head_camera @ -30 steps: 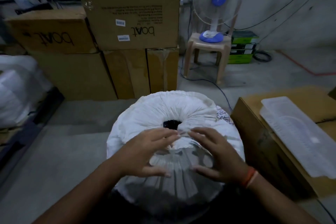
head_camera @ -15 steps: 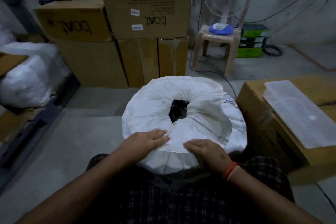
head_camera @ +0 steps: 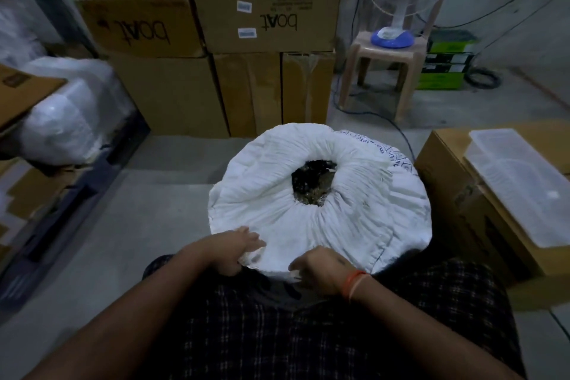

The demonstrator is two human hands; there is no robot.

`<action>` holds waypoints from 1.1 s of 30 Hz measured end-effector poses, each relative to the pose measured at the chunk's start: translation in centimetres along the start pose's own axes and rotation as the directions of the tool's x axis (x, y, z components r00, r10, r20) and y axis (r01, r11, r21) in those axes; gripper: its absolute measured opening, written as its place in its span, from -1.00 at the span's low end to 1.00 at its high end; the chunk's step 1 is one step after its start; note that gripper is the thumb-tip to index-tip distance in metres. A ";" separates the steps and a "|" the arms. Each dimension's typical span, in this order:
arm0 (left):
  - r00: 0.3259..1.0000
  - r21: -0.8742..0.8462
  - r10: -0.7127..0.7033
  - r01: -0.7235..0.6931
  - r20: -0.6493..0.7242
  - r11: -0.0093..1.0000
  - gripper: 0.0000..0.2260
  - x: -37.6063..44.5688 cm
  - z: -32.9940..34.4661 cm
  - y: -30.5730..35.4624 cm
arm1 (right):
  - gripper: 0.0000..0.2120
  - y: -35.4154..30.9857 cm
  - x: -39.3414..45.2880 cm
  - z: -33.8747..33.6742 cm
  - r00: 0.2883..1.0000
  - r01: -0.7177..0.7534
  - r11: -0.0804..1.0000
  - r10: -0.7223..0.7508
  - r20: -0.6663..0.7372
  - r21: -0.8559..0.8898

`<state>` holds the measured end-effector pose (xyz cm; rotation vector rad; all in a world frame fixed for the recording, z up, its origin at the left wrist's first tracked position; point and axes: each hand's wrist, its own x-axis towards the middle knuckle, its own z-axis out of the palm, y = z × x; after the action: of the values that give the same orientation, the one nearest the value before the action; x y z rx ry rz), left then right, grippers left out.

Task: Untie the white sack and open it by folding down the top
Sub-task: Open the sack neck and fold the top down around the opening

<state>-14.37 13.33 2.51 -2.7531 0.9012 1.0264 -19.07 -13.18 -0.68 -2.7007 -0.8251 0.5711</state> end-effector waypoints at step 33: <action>0.871 -0.796 -0.153 -0.338 -0.467 0.503 -0.68 22.0 -14.8 -14.3 | -0.55 31.9 9.0 -15.1 0.937 -0.176 0.518 0.350 -0.020 0.837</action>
<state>15.28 10.28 -1.50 -4.0312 0.6646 0.9877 9.62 -35.62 -1.17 -1.9134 -0.0027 0.5604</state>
